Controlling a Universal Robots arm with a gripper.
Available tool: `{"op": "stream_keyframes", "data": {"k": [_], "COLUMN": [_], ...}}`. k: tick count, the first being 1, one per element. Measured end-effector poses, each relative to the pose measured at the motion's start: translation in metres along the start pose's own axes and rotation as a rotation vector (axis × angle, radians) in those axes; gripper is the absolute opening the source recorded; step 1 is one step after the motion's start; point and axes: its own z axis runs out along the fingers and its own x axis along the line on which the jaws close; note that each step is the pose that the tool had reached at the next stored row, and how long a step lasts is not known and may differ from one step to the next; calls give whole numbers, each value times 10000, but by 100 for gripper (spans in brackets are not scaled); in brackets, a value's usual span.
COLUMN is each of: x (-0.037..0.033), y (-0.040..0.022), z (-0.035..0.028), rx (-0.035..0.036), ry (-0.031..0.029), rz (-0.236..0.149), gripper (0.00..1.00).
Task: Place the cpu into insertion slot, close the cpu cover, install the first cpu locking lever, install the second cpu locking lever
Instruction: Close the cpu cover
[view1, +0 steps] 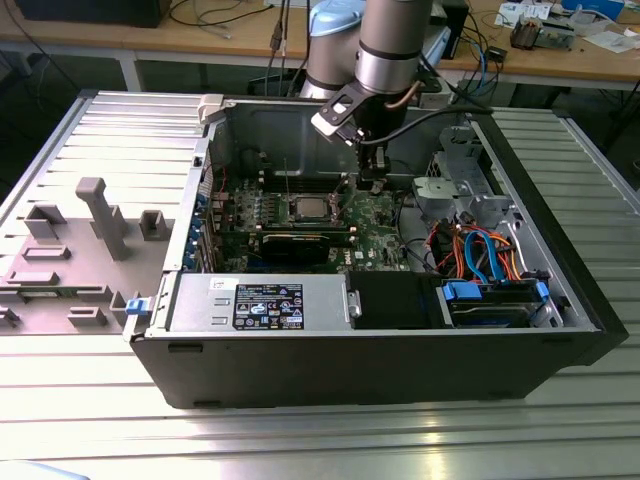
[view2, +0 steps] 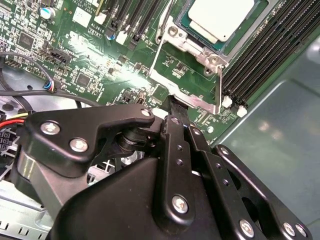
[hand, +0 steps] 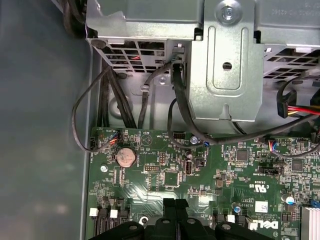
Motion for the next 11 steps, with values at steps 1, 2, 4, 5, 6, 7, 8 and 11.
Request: {"op": "stream_keyframes", "data": {"k": [1, 2, 4, 5, 6, 7, 8, 11], "x": [1, 1, 2, 2, 2, 3, 3, 4], "y": [-10, -21, -33, -41, -47, -56, -62, -80], "z": [0, 0, 0, -1, -1, -1, -1, -1], "rx": [0, -1, 0, 0, 0, 0, 0, 0], "ry": [0, 0, 0, -1, 0, 0, 0, 0], "rz": [0, 0, 0, 0, 0, 0, 0, 0], "gripper": [11, 11, 11, 11, 11, 11, 11, 11]}}
